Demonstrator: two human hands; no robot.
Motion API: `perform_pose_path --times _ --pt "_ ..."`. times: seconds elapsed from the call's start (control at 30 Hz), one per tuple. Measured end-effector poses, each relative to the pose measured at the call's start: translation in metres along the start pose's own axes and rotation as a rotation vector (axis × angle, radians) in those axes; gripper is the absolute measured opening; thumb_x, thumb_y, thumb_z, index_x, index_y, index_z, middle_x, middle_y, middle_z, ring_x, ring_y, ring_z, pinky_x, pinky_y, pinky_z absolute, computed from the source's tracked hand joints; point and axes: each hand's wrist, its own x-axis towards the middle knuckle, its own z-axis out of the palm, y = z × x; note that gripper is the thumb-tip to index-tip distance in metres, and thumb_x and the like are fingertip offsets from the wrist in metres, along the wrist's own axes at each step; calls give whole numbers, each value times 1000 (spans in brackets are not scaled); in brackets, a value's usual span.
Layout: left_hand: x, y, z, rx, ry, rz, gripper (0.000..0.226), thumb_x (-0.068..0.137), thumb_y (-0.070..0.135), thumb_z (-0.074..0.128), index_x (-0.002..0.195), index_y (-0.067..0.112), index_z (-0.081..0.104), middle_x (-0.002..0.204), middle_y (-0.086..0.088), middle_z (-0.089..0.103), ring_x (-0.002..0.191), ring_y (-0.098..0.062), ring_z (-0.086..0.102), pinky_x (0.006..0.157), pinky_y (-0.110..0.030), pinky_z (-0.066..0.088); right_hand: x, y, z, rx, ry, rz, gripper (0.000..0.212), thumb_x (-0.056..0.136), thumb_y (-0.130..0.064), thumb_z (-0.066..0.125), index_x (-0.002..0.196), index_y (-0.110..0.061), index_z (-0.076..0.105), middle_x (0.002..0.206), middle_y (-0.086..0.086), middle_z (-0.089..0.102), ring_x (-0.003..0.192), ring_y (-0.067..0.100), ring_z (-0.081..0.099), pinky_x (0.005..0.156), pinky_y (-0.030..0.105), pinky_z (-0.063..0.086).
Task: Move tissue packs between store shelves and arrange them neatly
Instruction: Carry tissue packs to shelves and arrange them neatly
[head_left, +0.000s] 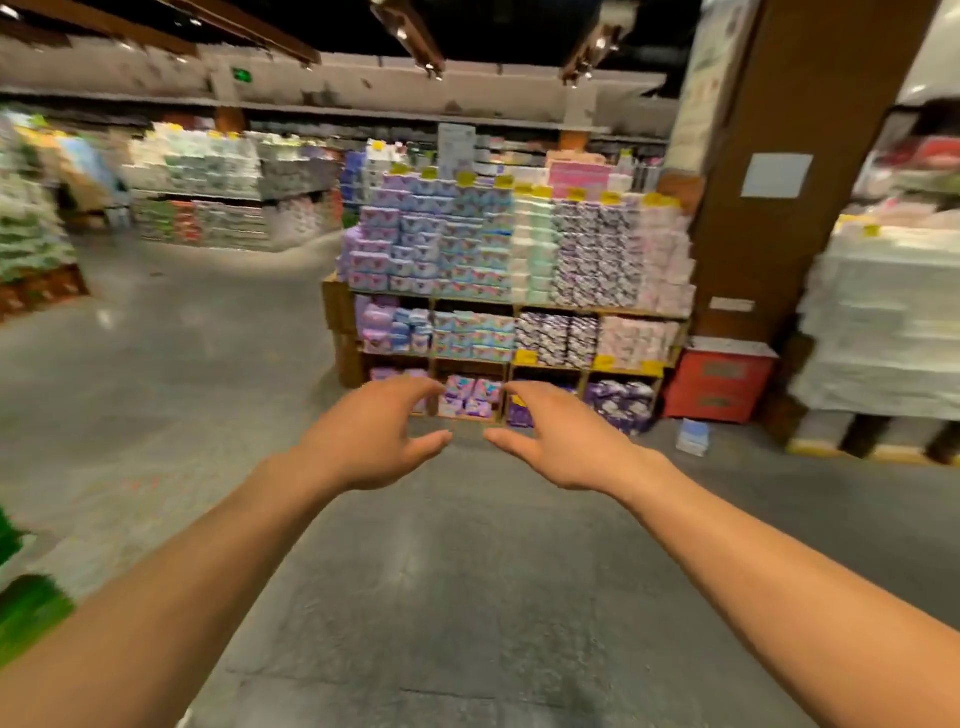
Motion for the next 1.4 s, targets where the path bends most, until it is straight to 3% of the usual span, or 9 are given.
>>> perform_pose_path --times 0.2,0.37,0.47,0.67,0.8,0.97,1.1,1.27,1.4 --pt "156 35 102 -14 -145 231 81 88 66 58 153 22 39 155 -2 44 142 -20 41 116 -33 33 30 144 -1 -87 -11 219 80 95 -67 48 156 -17 31 159 7 38 145 27 35 117 46 34" --pt "290 76 181 67 -293 413 121 62 98 4 161 28 10 168 -6 11 155 -26 8 125 -46 14 63 258 -14 -116 -66 488 86 95 -73 38 161 -23 17 169 4 14 156 27 10 123 59 18" --pt "366 102 236 75 -343 468 133 47 102 -18 160 34 -7 169 -1 -10 155 -27 -12 124 -55 -1 71 326 -14 -89 -101 673 87 94 -76 28 163 -27 8 171 3 -5 156 31 -8 122 65 2" --pt "484 161 354 38 -475 556 110 50 101 -18 142 43 -35 163 0 -29 148 -26 -32 119 -56 -18 78 467 21 31 -91 955 110 66 -92 -1 162 -38 -2 166 -1 -27 151 31 -30 118 66 -15" --pt "565 207 435 93 -565 566 103 69 93 3 151 39 -27 162 1 -30 149 -26 -30 117 -55 -21 96 580 32 93 -79 1004 138 41 -101 -18 162 -36 -2 167 0 -26 153 31 -25 119 64 -7" --pt "669 260 507 54 -599 493 108 65 95 -1 156 38 -18 157 5 -33 145 -20 -34 118 -55 -22 139 719 11 205 -146 1006 94 86 -83 16 162 -31 -3 167 2 -24 153 30 -25 119 62 -12" --pt "749 296 550 39 -607 427 106 68 93 -2 157 37 -16 157 5 -31 144 -20 -34 118 -54 -22 177 817 -18 180 -204 953 111 69 -90 4 162 -30 -5 167 2 -24 152 30 -26 120 63 -14" --pt "841 321 613 -21 -652 353 103 73 90 5 159 35 -13 165 -1 -23 150 -24 -28 118 -54 -20 229 928 -24 200 -256 928 91 90 -80 20 162 -30 -5 168 3 -21 153 30 -24 121 63 -10" --pt "928 332 674 -52 -666 323 103 74 89 6 159 34 -13 167 -2 -17 152 -24 -21 119 -51 -17 283 1026 -9 208 -268 940 89 92 -79 23 161 -33 -9 168 1 -20 154 29 -23 123 59 -9"
